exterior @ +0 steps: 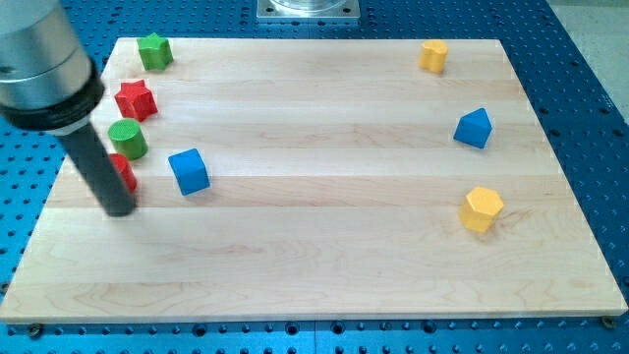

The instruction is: Keep the blue cube at the center

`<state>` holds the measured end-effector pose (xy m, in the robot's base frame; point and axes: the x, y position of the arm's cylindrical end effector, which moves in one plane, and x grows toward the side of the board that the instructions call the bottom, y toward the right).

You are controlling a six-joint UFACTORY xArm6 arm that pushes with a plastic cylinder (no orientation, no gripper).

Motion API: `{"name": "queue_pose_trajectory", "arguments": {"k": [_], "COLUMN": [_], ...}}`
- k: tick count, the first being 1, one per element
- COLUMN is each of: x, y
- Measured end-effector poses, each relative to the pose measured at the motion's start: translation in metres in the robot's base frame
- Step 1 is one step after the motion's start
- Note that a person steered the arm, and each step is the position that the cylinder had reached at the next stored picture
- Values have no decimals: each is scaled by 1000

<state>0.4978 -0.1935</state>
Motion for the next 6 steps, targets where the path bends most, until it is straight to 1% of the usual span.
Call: {"name": "queue_pose_trajectory", "arguments": {"k": [1, 2, 3, 6], "x": [-21, -25, -25, -31], "y": [14, 38, 101, 105]}}
